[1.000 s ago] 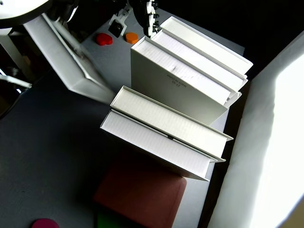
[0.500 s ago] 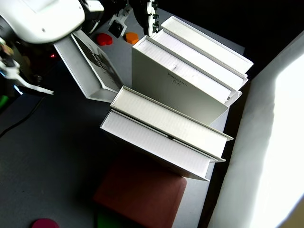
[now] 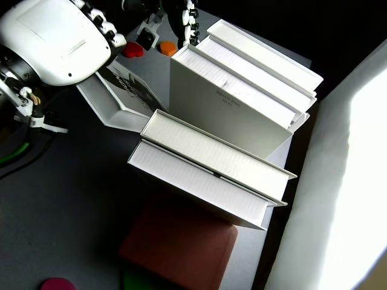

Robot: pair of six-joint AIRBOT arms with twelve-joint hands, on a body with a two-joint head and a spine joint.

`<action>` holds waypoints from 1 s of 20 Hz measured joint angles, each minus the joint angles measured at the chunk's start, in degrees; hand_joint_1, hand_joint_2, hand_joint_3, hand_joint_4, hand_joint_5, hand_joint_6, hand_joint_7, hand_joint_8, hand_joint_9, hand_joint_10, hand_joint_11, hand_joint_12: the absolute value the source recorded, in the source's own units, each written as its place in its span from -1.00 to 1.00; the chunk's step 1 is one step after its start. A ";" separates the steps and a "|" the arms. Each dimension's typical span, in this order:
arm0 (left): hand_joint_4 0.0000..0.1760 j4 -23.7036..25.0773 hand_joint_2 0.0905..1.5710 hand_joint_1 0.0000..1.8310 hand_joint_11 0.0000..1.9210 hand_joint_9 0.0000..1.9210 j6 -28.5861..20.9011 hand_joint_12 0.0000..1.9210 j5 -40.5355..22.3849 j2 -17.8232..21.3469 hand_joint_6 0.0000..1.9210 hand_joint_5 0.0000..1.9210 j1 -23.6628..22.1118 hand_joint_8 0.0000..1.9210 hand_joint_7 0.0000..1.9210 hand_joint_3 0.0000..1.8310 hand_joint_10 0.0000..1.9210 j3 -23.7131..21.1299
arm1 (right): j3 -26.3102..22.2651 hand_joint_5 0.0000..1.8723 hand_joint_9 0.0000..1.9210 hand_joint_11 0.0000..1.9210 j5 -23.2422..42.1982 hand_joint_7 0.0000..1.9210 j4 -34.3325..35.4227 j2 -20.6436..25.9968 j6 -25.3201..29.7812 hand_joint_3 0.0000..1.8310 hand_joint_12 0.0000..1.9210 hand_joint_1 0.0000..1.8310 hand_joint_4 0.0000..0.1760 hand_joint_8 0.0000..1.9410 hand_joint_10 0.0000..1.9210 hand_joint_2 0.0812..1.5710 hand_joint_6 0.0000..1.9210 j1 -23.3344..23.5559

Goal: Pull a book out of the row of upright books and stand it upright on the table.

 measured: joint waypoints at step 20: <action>-0.41 -0.44 -0.09 0.12 -1.00 -0.55 0.02 0.07 -0.04 -1.11 -0.99 -0.53 0.13 -0.99 -0.54 -1.00 -0.99 0.48 | -3.13 -1.00 -1.00 -1.00 -2.45 -1.00 7.02 5.81 -6.38 -1.00 -1.00 -0.27 0.26 -1.00 -1.00 0.15 -1.00 -1.42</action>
